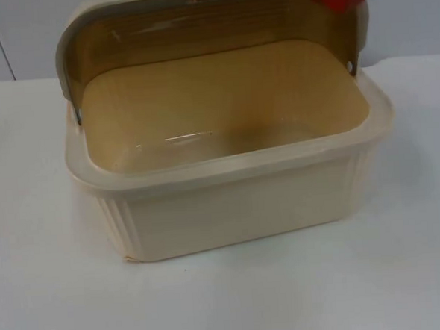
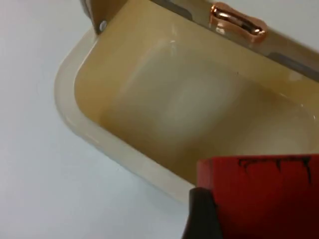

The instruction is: Open the box lid with the left hand, place the block into the box with the right hand, then close the box lid with the left hand.

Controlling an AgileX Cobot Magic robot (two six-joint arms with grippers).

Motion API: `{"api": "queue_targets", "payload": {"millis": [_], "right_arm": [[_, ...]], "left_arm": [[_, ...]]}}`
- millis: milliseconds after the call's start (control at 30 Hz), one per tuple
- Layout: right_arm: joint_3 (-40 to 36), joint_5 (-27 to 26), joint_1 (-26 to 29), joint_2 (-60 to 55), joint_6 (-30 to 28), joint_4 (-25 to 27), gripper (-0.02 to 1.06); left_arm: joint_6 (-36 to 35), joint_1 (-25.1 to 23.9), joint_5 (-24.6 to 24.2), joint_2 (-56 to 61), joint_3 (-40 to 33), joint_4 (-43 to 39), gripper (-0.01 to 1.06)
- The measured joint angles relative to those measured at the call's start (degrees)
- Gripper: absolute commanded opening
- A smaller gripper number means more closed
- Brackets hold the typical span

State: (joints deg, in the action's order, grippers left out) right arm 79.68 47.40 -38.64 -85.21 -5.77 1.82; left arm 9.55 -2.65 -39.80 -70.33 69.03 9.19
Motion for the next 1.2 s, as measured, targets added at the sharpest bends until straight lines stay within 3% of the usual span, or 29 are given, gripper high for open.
{"api": "queue_targets", "payload": {"millis": [67, 100, 200, 267, 300, 433, 600, 1200], "right_arm": [[-5.1, -6.4, -1.7, 0.0, 3.9, -3.2, 0.0], [-5.1, -6.4, -1.7, 0.0, 3.9, -3.2, 0.0], [-13.3, -17.9, -2.2, 0.0, 11.2, -8.5, 0.0], [-18.2, -26.6, -2.2, 0.0, 17.8, -15.4, 0.0], [-18.2, -26.6, -2.2, 0.0, 17.8, -15.4, 0.0], [-22.4, -37.8, -0.8, -0.2, 29.7, -27.1, 0.0], [-22.4, -43.5, 2.8, -3.8, 33.7, -30.5, 0.0], [-22.4, -49.2, 3.3, -15.9, 34.7, -28.9, 0.0]], "left_arm": [[0.3, 0.0, 0.0, 0.0, 0.0, 0.1, 1.05], [0.3, 0.0, 0.0, 0.0, 0.0, 0.1, 1.05], [0.4, 0.0, -0.1, 0.0, 0.0, 0.1, 1.05], [0.5, 0.0, -0.1, 0.0, 0.0, 0.1, 1.05], [0.5, 0.0, -0.1, 0.0, 0.0, 0.1, 1.05], [0.5, 0.0, -0.3, 0.0, 0.0, 0.1, 1.05], [0.5, 0.0, -0.3, 0.0, 0.0, 0.1, 1.05], [0.5, 0.0, -0.6, 0.0, 0.0, 0.1, 1.05]]}}
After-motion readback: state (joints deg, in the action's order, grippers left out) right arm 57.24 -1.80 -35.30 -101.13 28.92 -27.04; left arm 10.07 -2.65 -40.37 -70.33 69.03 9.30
